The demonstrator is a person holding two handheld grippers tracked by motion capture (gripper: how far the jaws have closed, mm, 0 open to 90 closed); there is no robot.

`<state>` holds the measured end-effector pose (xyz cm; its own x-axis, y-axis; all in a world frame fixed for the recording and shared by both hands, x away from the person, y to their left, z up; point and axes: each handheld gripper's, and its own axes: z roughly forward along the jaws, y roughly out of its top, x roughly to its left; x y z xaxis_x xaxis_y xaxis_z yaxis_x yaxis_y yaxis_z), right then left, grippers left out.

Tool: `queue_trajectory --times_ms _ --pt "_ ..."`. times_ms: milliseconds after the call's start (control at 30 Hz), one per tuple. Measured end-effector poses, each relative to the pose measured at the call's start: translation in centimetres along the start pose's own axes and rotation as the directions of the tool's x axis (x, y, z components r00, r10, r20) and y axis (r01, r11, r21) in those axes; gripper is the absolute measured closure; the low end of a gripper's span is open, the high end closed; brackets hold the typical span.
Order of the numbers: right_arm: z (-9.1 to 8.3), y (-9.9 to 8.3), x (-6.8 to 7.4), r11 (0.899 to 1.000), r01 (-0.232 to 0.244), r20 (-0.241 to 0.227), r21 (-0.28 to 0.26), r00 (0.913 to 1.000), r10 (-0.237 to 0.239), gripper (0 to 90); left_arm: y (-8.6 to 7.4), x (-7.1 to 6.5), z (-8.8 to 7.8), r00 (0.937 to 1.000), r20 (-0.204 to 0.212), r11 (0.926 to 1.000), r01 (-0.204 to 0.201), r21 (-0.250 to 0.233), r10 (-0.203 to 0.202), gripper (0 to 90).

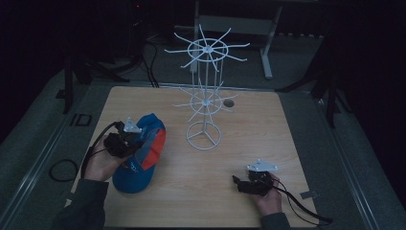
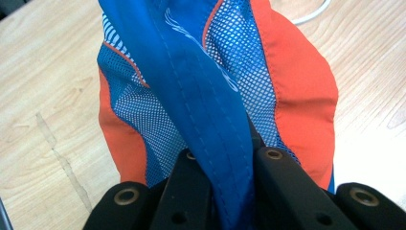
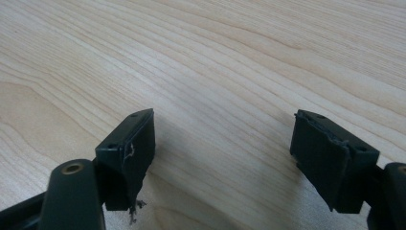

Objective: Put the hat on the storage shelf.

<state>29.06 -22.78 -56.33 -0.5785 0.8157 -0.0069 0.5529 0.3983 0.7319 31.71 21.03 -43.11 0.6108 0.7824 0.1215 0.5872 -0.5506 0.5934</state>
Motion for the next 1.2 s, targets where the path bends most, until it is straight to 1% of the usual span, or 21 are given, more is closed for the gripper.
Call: queue_trajectory --times_ms 100,133,300,600,667,767,867,1000,1067,1200 --pt "0.0 0.0 0.0 1.0 0.0 0.0 0.0 1.0 0.0 23.4 0.0 0.1 -0.1 1.0 -0.001 1.0 -0.001 -0.005 0.001 88.8" --pt "0.0 0.0 0.0 1.0 0.0 0.0 0.0 1.0 0.0 23.4 0.1 0.2 -0.5 1.0 0.006 0.9996 0.001 -0.027 -0.001 88.8" --pt "0.0 0.0 0.0 1.0 0.0 0.0 0.001 1.0 0.0 23.4 0.2 0.4 -1.0 0.9999 0.012 0.9986 0.005 -0.053 -0.004 88.7" --pt "0.0 0.0 0.0 1.0 -0.003 0.0 -0.001 1.0 0.003 23.4 0.5 0.7 -2.0 0.9995 0.019 0.9932 0.029 -0.113 -0.027 88.7" --pt "0.0 0.0 0.0 1.0 -0.003 0.0 0.0 1.0 0.003 23.4 0.5 0.8 -2.1 0.9994 0.02 0.9925 0.031 -0.118 -0.029 88.7" --pt "0.0 0.0 0.0 1.0 -0.003 0.0 -0.001 1.0 0.003 23.4 0.6 1.0 -2.5 0.999 0.03 0.9885 0.038 -0.146 -0.034 88.8" --pt "0.0 0.0 0.0 1.0 -0.003 0.0 -0.001 1.0 0.003 23.4 0.6 1.2 -2.9 0.9989 0.029 0.9848 0.042 -0.169 -0.037 88.7" --pt "0.0 0.0 0.0 1.0 -0.003 0.0 -0.001 1.0 0.003 23.4 0.8 1.4 -3.5 0.9987 0.026 0.977 0.048 -0.208 -0.043 88.7" --pt "0.0 0.0 0.0 1.0 -0.004 0.0 -0.001 1.0 0.004 23.4 0.9 1.5 -3.9 0.9989 0.021 0.9742 0.045 -0.221 -0.041 88.7" --pt "0.0 0.0 0.0 1.0 -0.005 0.0 0.0 1.0 0.005 23.4 1.2 1.7 -4.6 0.999 0.011 0.9652 0.045 -0.257 -0.044 88.7"
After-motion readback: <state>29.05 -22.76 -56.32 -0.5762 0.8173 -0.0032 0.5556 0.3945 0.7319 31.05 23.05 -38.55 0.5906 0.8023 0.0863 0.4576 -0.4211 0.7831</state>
